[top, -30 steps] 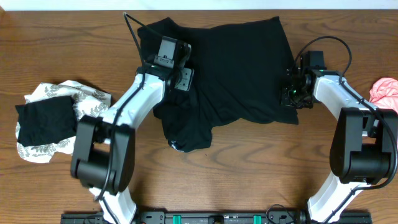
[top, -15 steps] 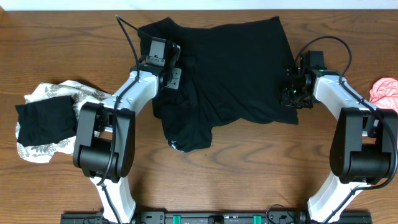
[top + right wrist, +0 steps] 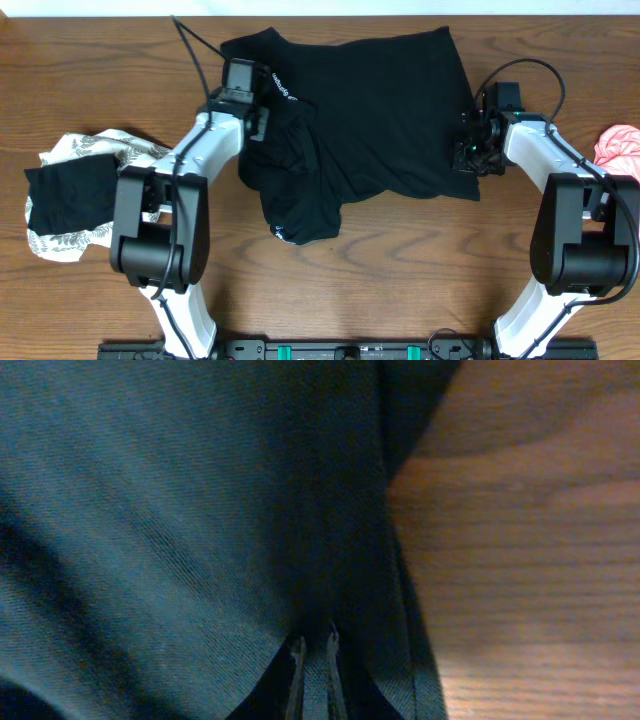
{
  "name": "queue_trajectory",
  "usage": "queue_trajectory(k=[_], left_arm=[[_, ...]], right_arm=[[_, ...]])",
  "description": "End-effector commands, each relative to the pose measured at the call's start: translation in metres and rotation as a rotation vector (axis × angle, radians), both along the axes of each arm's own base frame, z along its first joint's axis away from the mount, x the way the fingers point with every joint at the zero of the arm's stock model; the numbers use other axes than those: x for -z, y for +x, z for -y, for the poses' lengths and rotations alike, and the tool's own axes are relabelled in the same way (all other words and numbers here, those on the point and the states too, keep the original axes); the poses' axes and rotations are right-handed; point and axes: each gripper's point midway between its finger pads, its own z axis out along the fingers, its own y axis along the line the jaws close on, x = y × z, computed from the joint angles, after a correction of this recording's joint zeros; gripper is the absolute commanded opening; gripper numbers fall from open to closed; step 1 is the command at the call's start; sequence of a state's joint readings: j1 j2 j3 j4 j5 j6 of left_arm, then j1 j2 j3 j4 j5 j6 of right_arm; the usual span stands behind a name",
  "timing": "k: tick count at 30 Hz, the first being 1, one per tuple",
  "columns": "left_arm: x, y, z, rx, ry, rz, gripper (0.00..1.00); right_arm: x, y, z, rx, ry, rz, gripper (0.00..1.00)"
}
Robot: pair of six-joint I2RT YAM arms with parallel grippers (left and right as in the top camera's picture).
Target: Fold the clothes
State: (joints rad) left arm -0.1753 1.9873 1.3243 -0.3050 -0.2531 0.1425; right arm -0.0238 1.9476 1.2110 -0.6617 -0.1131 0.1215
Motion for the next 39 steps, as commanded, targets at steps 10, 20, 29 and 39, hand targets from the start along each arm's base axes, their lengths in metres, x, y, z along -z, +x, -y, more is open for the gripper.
queue_trajectory(k=[10,20,29,39], left_arm=[[-0.044,0.030,-0.075,-0.123,0.063,0.161,0.12],[-0.049,0.006,-0.080,-0.169,-0.007,0.095,0.70],[-0.063,-0.043,0.029,0.055,-0.430,-0.084,0.59],[0.005,-0.093,0.062,0.058,-0.504,-0.316,0.44]], right_arm=[[-0.004,-0.002,0.024,0.029,-0.134,-0.007,0.08],[-0.004,-0.003,0.027,0.020,-0.154,-0.011,0.08],[-0.004,-0.005,0.028,0.002,-0.164,-0.019,0.08],[-0.004,-0.007,0.028,0.006,-0.163,-0.025,0.08]])
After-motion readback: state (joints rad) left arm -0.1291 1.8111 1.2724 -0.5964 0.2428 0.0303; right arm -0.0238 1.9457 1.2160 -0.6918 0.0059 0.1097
